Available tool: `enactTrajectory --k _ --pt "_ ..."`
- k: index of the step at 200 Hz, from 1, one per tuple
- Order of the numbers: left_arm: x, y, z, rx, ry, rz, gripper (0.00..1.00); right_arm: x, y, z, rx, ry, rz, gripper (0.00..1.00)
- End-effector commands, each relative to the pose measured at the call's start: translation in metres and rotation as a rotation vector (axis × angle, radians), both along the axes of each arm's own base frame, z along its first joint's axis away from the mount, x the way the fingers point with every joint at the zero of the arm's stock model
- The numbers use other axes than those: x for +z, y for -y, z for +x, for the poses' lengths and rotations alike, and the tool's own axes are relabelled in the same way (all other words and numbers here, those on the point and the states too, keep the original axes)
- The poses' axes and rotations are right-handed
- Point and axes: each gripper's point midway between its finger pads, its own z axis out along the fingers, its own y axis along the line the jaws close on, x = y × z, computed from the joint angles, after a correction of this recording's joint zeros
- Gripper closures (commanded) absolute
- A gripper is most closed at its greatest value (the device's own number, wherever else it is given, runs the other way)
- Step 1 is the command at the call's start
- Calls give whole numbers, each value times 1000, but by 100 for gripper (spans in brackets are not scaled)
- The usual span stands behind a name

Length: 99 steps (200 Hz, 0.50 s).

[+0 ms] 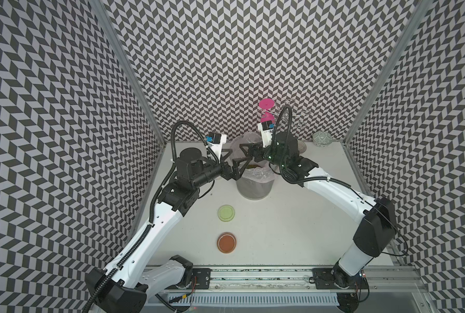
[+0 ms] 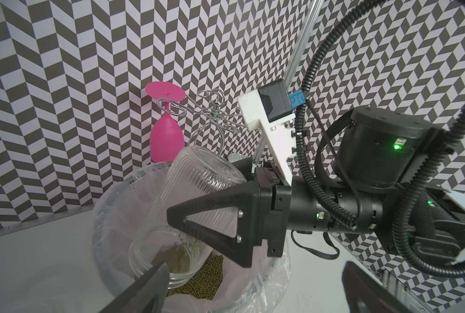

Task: Empty moldy mung beans from jars
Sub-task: Pour the moldy mung beans from the jar into the trash bin.

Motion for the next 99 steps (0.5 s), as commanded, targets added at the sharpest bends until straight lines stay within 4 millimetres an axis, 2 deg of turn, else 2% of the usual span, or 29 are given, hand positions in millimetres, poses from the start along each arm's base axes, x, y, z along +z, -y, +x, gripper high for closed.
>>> enactTrajectory --k 1,42,99 --pt "-1 -9 -3 30 10 15 0 31 -1 5 -50 162 -59 35" --pt "2 -15 -9 47 27 6 1 40 -10 -3 -122 296 -211 35" --pt "0 -18 -13 55 26 -10 0 51 -4 -10 -238 377 -344 35"
